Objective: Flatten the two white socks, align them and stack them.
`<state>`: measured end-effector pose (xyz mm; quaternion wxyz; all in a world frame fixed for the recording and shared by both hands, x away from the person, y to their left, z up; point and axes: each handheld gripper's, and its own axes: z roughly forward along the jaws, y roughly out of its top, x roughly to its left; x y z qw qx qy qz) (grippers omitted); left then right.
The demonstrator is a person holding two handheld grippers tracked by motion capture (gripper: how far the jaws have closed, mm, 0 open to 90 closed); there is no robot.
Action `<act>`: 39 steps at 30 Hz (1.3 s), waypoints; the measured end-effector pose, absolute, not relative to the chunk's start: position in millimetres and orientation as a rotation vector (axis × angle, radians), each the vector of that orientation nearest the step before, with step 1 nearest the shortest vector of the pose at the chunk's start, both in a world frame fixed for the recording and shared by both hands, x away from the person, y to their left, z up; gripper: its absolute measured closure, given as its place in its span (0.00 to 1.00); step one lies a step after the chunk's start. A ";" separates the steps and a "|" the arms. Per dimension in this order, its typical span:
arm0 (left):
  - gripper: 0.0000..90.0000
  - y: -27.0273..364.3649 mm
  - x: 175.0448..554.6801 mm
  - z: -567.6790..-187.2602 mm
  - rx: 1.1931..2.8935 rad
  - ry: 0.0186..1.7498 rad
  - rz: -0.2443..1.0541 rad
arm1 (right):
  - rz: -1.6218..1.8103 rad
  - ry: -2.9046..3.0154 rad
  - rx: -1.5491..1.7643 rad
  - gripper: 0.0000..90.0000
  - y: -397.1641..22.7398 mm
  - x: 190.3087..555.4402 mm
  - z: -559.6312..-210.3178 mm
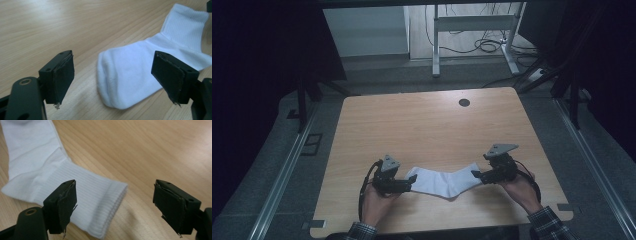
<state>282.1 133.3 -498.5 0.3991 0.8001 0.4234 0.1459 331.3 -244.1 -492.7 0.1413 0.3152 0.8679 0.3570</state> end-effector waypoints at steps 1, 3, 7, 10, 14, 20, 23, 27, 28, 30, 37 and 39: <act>0.19 135.8 282.2 -498.0 2.021 1.079 0.377 | 1.034 2.501 0.908 0.20 -245.4 331.7 -491.9; 0.17 142.1 282.7 -497.4 2.010 1.101 0.387 | 1.043 2.484 0.916 0.19 -249.5 333.1 -490.9; 0.16 155.1 284.5 -497.5 1.996 1.140 0.413 | 1.034 2.470 0.926 0.18 -256.4 336.3 -492.3; 0.16 165.4 285.6 -498.3 1.974 1.171 0.417 | 1.026 2.462 0.938 0.18 -261.3 338.7 -494.3; 0.16 176.8 286.6 -500.7 1.973 1.199 0.429 | 1.019 2.437 0.972 0.18 -272.3 342.4 -496.3; 0.16 188.2 288.9 -505.8 1.961 1.232 0.432 | 1.019 2.405 1.019 0.18 -286.3 347.2 -498.6; 0.16 191.4 290.2 -509.9 1.968 1.244 0.429 | 1.011 2.389 1.052 0.17 -295.6 350.7 -501.5; 0.16 194.5 292.5 -516.5 1.974 1.269 0.413 | 0.998 2.372 1.093 0.17 -307.9 355.4 -506.3; 0.17 195.4 293.2 -518.1 1.979 1.272 0.415 | 0.991 2.368 1.100 0.17 -311.0 356.7 -507.7; 0.17 196.5 294.3 -520.7 1.982 1.281 0.410 | 0.988 2.364 1.122 0.17 -316.2 358.7 -510.4; 0.16 195.1 296.6 -530.1 2.009 1.295 0.367 | 0.947 2.377 1.216 0.16 -330.8 366.5 -523.7; 0.16 192.4 297.2 -533.4 2.032 1.292 0.362 | 0.923 2.393 1.233 0.16 -332.3 368.4 -529.2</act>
